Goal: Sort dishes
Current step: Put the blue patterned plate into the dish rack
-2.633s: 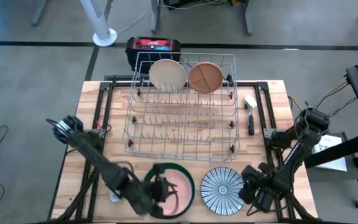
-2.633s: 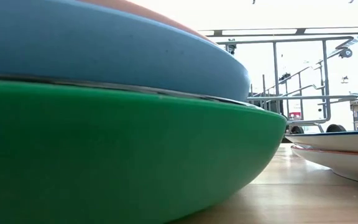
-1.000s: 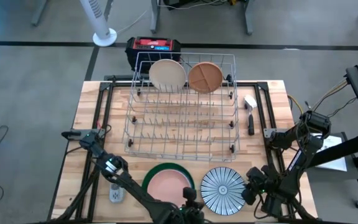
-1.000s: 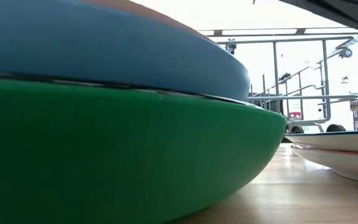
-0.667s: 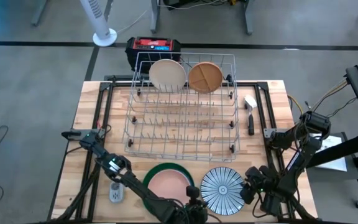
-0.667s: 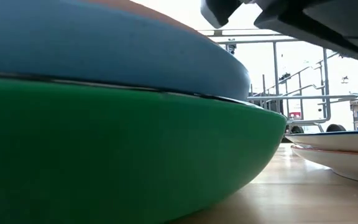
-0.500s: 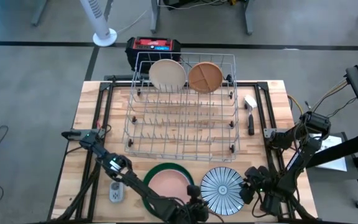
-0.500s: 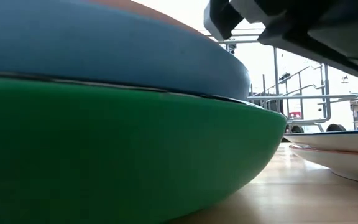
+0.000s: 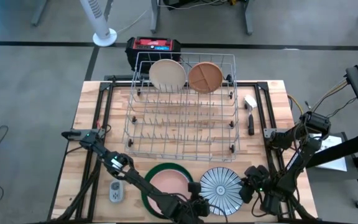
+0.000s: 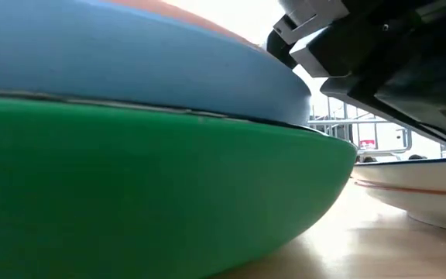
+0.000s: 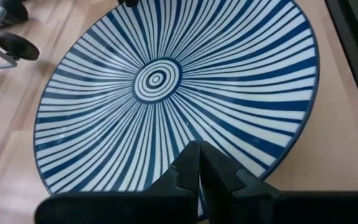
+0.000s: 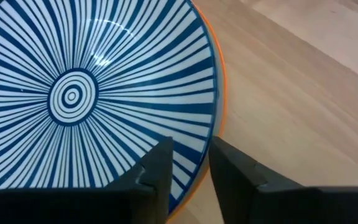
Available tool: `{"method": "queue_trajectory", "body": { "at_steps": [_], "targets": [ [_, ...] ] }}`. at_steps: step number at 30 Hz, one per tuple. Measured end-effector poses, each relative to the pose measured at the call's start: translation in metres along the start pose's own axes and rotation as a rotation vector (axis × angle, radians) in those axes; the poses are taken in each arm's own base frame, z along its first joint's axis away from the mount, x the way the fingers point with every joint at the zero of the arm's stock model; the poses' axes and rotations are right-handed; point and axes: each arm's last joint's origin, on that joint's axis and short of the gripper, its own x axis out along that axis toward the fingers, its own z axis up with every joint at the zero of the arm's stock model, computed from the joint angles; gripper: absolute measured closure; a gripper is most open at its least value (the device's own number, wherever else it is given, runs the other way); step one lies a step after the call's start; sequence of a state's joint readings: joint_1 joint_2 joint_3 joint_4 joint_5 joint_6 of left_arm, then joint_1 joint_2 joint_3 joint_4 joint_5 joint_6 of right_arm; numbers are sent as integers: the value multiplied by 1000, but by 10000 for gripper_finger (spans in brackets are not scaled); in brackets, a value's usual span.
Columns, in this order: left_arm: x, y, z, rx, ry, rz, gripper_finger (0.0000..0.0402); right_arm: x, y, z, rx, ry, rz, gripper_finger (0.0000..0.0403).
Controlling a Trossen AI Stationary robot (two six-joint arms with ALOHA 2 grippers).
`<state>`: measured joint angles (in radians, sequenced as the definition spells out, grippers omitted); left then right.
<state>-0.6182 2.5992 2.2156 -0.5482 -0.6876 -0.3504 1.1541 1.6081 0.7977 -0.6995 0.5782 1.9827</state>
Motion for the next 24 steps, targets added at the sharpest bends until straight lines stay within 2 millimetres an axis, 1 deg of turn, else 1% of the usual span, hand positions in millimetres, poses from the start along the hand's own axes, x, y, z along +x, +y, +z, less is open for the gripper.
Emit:
{"method": "queue_trajectory", "body": {
  "at_steps": [7, 13, 20, 24],
  "targets": [
    [2, 1, -1, -2, 2, 4, 401, 1, -2, 0, -3, -10, -4, 394],
    [3, 3, 0, -3, 4, 9, 401, 1, -3, 1, -21, -20, -18, 402],
    [-3, 4, 12, 1, -22, -1, 401, 0, -4, 2, -47, -30, -17, 403],
    [-4, 5, 14, 5, -23, -1, 401, 0, -4, 3, -76, -51, -12, 403]
  ]
}}
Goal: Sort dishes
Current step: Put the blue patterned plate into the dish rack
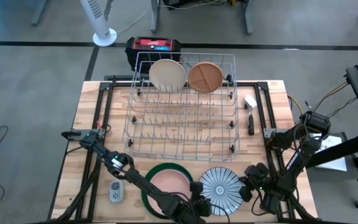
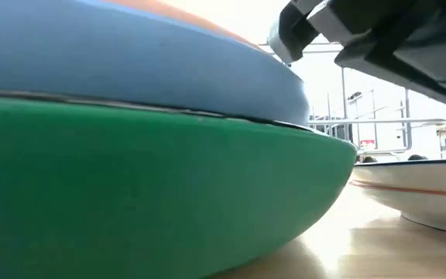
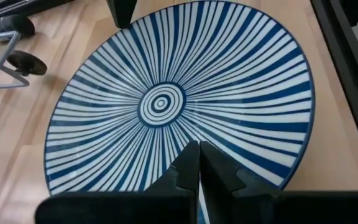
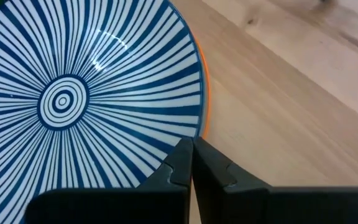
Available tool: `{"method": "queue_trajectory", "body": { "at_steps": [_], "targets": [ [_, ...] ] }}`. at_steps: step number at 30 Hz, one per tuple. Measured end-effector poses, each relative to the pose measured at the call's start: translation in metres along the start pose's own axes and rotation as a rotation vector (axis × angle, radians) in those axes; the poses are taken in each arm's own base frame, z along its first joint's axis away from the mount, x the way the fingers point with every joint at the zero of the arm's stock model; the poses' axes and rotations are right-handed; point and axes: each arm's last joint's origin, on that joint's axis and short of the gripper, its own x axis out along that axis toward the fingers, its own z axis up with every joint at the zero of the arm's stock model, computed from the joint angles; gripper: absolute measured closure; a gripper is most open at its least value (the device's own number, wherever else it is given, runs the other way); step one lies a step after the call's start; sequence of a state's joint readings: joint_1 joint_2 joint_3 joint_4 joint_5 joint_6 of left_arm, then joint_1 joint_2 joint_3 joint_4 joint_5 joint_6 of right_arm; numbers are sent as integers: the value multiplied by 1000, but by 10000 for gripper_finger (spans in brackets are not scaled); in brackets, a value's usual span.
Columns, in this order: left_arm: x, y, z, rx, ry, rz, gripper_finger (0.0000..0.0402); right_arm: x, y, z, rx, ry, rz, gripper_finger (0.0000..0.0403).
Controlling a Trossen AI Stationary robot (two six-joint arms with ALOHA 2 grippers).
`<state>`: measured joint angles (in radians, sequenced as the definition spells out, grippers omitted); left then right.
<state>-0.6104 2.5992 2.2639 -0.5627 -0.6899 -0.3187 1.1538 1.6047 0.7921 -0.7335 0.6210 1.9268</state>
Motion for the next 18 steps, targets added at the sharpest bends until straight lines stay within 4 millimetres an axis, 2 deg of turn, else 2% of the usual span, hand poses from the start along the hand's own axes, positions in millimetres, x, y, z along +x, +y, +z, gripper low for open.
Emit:
{"method": "queue_trajectory", "body": {
  "at_steps": [5, 11, 18],
  "targets": [
    [1, 2, -2, -10, 23, 9, 401, 0, 1, 2, -52, -56, 19, 403],
    [0, 5, -1, -121, 29, 13, 401, 0, 1, 3, -96, -92, 31, 403],
    [13, 22, 0, -306, 119, -29, 398, 0, 1, 2, -80, -76, 27, 403]
  ]
}}
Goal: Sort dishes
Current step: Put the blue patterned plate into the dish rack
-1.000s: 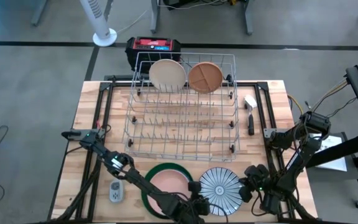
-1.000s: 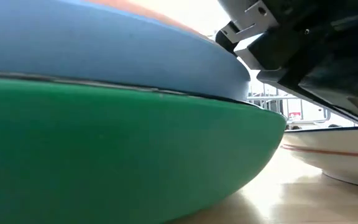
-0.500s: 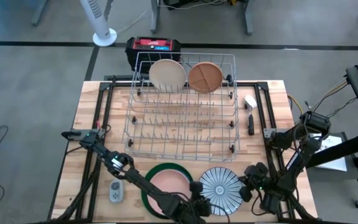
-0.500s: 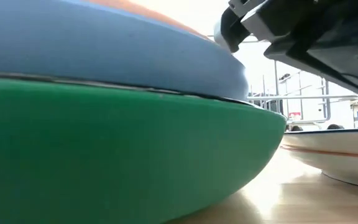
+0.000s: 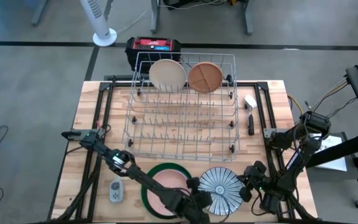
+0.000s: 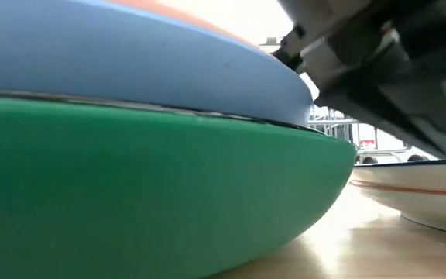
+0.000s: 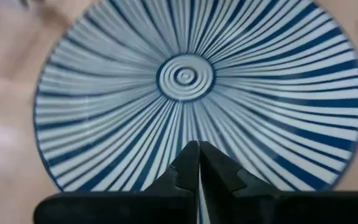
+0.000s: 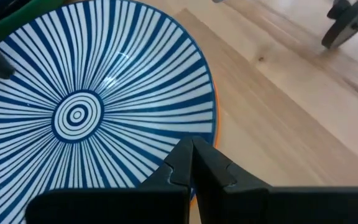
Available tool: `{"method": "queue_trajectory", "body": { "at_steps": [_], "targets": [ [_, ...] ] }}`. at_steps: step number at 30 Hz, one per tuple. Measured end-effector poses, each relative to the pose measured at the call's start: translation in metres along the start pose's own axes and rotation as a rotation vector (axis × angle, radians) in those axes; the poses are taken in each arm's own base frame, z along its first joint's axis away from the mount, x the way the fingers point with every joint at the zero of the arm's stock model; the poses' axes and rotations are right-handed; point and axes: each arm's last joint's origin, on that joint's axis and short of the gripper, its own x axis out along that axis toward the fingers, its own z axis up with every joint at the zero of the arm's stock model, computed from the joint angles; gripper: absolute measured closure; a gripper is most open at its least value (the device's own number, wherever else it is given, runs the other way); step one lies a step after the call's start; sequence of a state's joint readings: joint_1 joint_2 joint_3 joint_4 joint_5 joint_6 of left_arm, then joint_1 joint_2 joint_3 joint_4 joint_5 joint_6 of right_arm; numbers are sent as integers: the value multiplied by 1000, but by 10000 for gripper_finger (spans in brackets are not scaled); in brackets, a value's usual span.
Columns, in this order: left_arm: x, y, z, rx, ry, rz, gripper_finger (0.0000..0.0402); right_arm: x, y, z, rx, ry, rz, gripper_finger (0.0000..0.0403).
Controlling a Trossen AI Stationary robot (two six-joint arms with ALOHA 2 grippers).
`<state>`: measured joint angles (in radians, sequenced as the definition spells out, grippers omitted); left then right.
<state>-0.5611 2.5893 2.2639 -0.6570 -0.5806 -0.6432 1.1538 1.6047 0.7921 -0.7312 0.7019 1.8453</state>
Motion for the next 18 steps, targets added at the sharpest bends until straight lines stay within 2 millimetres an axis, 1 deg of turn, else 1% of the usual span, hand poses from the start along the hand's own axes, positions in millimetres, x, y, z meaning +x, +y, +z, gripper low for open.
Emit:
{"method": "queue_trajectory", "body": {
  "at_steps": [4, 9, 12, 18],
  "targets": [
    [4, 6, 2, -35, 51, -34, 381, 0, 0, -1, 54, 24, -5, 403],
    [-4, 5, 8, -1, 34, -40, 354, 0, 0, -1, 91, 47, -12, 397],
    [-5, 5, 8, 8, 35, -37, 341, 0, 0, -1, 116, 48, -13, 376],
    [6, 4, -2, 13, 55, -21, 333, 0, 1, -2, 150, 53, -2, 310]
  ]
}}
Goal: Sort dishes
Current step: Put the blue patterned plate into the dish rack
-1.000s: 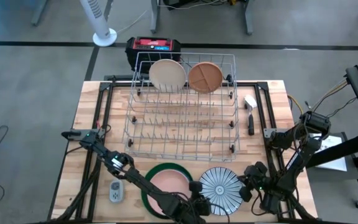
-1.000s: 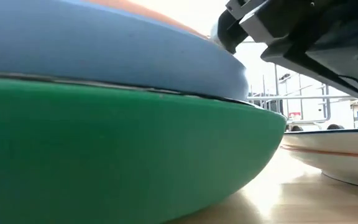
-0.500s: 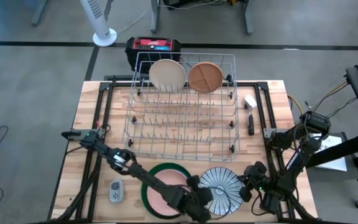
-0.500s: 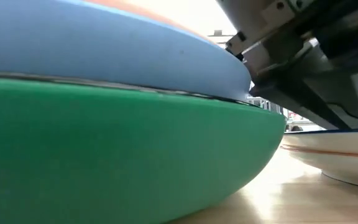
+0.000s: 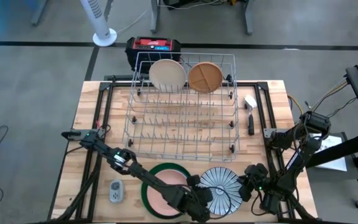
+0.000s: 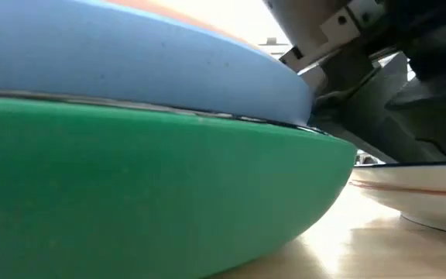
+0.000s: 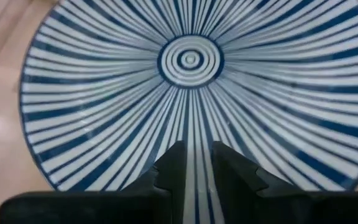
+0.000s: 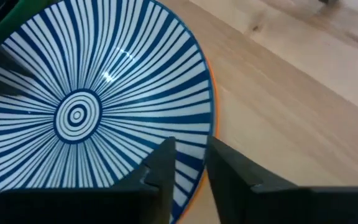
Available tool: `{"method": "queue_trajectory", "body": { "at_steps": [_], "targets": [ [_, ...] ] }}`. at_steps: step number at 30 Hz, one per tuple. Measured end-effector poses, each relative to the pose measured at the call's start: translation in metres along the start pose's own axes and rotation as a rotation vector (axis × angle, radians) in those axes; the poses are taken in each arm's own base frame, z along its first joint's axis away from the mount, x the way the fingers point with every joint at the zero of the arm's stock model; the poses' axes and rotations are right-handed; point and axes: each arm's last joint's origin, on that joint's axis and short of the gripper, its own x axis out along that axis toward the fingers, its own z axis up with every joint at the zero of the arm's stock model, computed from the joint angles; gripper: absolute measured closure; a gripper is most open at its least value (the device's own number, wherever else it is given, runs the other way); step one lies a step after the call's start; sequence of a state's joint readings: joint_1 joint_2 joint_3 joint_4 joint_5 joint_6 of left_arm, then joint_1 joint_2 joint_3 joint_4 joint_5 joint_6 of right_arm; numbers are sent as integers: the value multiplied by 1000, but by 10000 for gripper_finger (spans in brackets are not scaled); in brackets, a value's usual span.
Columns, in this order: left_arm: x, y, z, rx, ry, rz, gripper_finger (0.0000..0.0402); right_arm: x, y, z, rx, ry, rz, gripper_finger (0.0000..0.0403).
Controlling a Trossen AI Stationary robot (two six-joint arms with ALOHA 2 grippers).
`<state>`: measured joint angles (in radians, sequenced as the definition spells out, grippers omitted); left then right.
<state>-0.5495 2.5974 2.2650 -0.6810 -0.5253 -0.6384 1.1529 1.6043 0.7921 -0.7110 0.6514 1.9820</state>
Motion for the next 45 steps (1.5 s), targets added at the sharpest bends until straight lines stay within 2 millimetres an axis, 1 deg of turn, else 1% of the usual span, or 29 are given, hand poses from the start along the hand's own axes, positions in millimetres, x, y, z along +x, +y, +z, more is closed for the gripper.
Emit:
{"method": "queue_trajectory", "body": {
  "at_steps": [5, 10, 14, 21, 29, 31, 34, 43, 45],
  "targets": [
    [5, -1, -3, 0, -6, 5, 336, 1, 1, 0, 11, 1, 12, 264],
    [12, -1, -5, -4, -11, 14, 336, 1, 1, 0, 11, -2, 14, 239],
    [18, -1, -7, -2, -25, 16, 336, 1, 0, 0, 7, -6, 11, 235],
    [22, 2, -5, 8, -38, 38, 336, 5, -5, -1, -5, 2, -10, 246],
    [22, 3, -5, 14, -43, 50, 336, 7, -9, -1, -19, -4, -13, 245],
    [23, 4, -5, 23, -48, 59, 336, 8, -10, -1, -28, -7, -15, 253],
    [23, 4, -5, 26, -48, 61, 336, 9, -13, -1, -36, -14, -20, 277],
    [24, 6, -4, 27, -47, 63, 336, 13, -20, 0, -44, -56, -27, 384],
    [24, 6, -3, 33, -48, 62, 336, 13, -20, 0, -47, -62, -27, 394]
  ]
}}
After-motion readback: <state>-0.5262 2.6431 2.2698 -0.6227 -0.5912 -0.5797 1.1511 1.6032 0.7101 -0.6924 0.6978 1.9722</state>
